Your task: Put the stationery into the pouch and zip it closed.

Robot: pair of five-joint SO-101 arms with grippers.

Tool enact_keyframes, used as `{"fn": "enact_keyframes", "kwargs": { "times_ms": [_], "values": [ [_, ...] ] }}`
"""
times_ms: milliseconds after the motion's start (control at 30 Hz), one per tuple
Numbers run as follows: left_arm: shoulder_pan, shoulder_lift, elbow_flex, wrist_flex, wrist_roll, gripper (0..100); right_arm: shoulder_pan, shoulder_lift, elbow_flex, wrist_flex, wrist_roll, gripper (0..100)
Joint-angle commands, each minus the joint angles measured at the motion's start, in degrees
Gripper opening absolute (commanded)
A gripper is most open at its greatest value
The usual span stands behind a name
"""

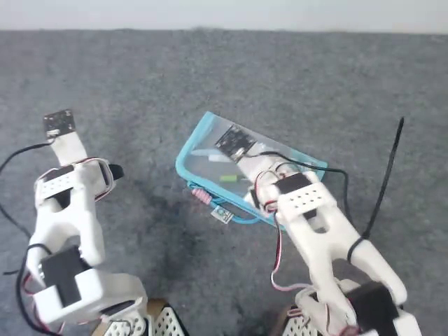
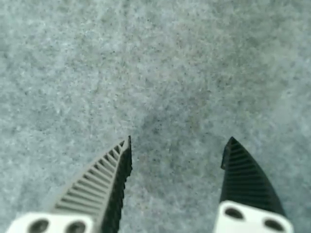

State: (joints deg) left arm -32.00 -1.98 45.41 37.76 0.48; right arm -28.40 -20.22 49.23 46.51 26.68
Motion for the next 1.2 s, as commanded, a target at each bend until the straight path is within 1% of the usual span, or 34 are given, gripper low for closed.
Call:
{"fn": "enact_keyframes", "kwargs": {
  "times_ms": [0, 67, 133, 200, 267, 367, 533, 667, 867, 1167],
  "values": [
    [0.1, -0.4, -2.9, -0.4, 0.5, 28, -7.9, -8.9, -0.7, 3.5, 1.7, 15.9],
    [0.1, -0.4, -2.9, -0.5, 0.5, 28, -12.2, -11.6, 3.3, 1.0, 3.4, 15.9],
    [0.1, -0.4, -2.9, -0.5, 0.4, 28, -13.3, -12.0, 6.0, -2.2, 4.3, 16.6],
    [0.1, -0.4, -2.9, -0.5, 0.4, 28, -12.1, -11.6, 7.2, -4.6, 4.9, 19.9],
    [0.1, -0.4, -2.9, -0.5, 0.4, 28, -11.0, -10.2, 7.6, -6.2, 8.2, 22.5],
    [0.1, -0.4, -2.9, -0.5, 0.4, 28, -11.0, -6.9, 7.6, -8.8, 10.9, 23.2],
    [0.1, -0.4, -2.9, -0.4, 0.4, 28, -10.8, 0.9, 7.2, -14.1, 12.3, 23.1],
    [0.1, -0.4, -2.9, -0.4, 0.4, 28, -10.4, 3.4, 6.3, -15.8, 12.6, 23.1],
    [0.2, -0.4, -2.9, -0.4, 0.4, 28, -6.1, 3.4, 5.3, -16.7, 12.5, 23.1],
    [0.2, -0.4, -2.9, -0.4, 0.4, 28, -5.6, 3.7, 5.3, -18.0, 12.5, 23.0]
  ]
}}
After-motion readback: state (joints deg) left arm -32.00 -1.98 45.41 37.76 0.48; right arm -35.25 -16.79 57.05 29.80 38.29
